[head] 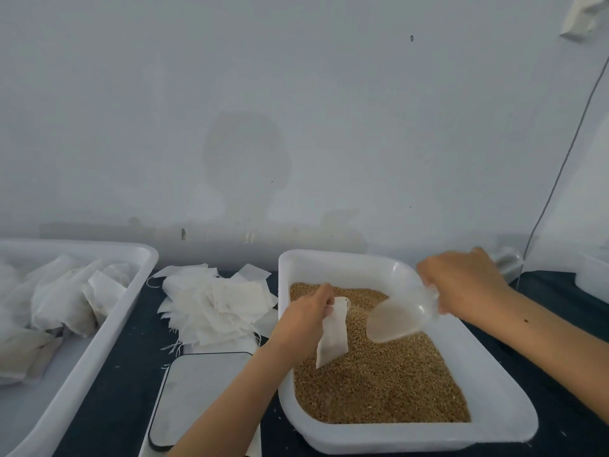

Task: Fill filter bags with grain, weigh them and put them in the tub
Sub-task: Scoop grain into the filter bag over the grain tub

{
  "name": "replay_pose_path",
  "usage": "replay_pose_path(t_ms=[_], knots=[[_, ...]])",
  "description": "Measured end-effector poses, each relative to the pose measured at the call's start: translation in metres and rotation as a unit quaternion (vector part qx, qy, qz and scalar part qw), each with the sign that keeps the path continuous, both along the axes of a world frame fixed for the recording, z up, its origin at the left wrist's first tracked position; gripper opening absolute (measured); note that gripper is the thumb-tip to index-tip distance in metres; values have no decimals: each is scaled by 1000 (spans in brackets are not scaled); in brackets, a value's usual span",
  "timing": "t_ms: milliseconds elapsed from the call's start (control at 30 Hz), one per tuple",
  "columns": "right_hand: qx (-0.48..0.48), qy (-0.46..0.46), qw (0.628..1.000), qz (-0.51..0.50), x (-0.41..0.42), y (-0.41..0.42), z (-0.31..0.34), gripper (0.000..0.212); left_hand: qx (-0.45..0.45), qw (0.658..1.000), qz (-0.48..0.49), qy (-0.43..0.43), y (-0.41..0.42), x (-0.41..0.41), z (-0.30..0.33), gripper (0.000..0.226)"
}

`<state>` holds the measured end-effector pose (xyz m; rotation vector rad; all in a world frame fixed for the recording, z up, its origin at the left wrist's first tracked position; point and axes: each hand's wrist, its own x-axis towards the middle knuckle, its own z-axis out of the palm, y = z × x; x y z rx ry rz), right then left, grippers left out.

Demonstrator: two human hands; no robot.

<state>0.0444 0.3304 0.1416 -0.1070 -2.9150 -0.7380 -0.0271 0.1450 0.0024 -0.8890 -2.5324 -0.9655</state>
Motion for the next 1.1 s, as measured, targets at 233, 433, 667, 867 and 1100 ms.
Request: replay_pose_path(t_ms=[233,433,667,867,1100], knots=[[-148,-62,986,37,6,-4,-83,26,12,998,35,-53,1,-3,0,18],[-239,-52,965,95,0,-4,-120,40,10,998,40,-53,1,-3,-1,19],[-300,-110,946,55,-2,6,-128,31,98,991,52,-81,-4,-9,-2,13],[-323,-79,943,12,3,20,-100,26,37,997,36,-54,-1,-6,-2,15],[-325,-43,944,-18,7,34,-59,21,-41,998,-32,-28,1,-2,1,13]])
